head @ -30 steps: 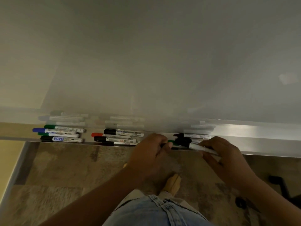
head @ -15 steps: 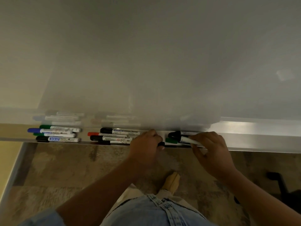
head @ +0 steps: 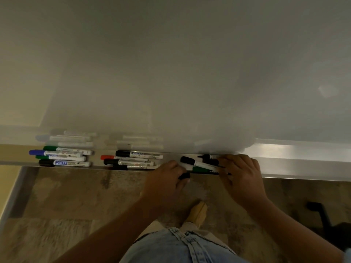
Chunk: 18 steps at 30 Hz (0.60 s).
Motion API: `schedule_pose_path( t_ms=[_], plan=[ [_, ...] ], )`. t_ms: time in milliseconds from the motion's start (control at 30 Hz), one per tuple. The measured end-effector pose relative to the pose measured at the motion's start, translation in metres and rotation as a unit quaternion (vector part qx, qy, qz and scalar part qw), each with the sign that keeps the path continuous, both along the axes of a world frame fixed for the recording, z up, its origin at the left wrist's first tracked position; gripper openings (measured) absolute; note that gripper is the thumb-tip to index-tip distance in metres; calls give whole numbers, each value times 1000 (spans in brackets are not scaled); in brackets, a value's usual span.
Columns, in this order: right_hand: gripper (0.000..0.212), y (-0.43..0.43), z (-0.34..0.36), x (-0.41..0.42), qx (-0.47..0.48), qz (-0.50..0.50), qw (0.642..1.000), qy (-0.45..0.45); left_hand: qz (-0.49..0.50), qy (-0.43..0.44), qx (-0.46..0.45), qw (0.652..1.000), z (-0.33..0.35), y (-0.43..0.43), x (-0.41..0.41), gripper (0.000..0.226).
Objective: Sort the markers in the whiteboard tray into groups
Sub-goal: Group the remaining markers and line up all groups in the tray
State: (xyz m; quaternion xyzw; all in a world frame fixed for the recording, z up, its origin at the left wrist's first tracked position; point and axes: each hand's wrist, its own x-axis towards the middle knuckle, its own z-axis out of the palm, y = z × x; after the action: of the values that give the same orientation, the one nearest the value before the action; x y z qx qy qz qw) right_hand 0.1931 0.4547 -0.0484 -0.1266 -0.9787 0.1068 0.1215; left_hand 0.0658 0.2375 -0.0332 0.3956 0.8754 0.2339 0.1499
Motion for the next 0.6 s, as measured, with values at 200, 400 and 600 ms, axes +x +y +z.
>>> schedule_pose_path(
  t_ms=[200,400,600],
  plan=[
    [35,15,7,9,79,-58,990,-101,-80,28,20,996,-2,24,13,23],
    [23,21,16,-2,98,-82,982,-140,-112,32,18,993,-3,36,18,25],
    [11,24,22,-8,112,-73,978,-162,-118,52,35,991,-3,45,21,25]
  ],
)
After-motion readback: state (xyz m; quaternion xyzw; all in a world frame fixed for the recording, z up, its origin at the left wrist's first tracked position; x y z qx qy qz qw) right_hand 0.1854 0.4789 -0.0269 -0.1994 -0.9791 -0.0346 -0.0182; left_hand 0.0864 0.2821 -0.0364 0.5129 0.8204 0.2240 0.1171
